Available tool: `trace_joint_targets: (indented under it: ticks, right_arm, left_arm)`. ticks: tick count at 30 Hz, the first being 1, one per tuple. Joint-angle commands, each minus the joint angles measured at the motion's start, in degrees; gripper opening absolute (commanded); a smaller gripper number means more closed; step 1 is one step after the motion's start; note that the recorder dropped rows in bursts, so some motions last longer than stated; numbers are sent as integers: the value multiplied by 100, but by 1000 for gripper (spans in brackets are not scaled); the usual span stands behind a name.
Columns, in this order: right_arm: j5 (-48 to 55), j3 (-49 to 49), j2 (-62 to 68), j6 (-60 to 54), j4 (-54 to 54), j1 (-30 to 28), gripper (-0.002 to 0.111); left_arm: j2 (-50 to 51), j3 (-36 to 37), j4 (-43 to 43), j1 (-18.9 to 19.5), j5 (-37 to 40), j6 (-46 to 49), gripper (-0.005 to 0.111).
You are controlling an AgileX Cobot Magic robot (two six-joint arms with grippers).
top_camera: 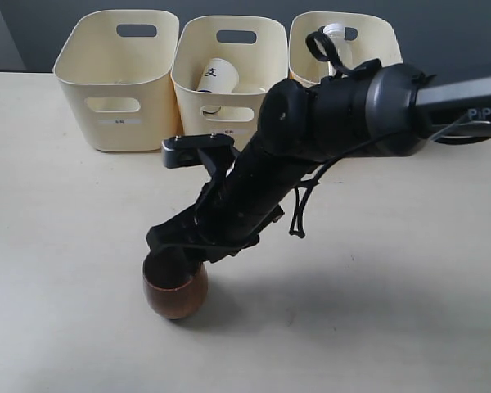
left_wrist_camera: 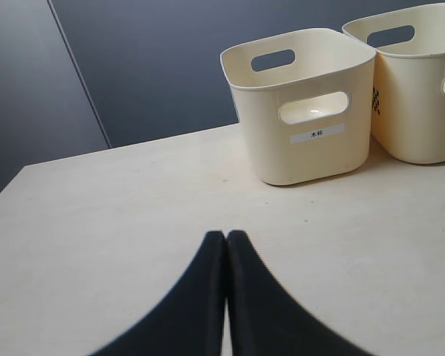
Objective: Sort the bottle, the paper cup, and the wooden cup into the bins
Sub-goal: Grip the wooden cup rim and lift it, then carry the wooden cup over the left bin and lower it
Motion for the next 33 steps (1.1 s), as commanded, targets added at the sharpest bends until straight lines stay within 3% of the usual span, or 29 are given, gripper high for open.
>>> trace_joint_targets:
  ticks: [1, 8, 10, 14, 15, 25, 33]
  right_arm:
    - [28, 32, 110, 9, 30, -7, 52]
    - [-13, 32, 123, 9, 30, -7, 47]
    - [-25, 32, 123, 9, 8, -7, 38]
    - [-33, 32, 123, -138, -9, -7, 2]
    - [-38, 32, 123, -175, -21, -7, 0]
    - [-737, -12, 60, -343, 58, -7, 0]
    - [-960, -1015, 12, -343, 58, -7, 0]
  left_arm:
    - [-28, 7, 33, -18, -31, -11, 0]
    - [-28, 7, 33, -18, -31, -11, 0]
    - [-28, 7, 33, -18, -31, -11, 0]
    - [-28, 7, 33, -18, -31, -11, 0]
    - [-28, 7, 33, -18, -31, -11, 0]
    - [-28, 7, 33, -18, -31, -11, 0]
    - [-28, 7, 33, -18, -31, -11, 0]
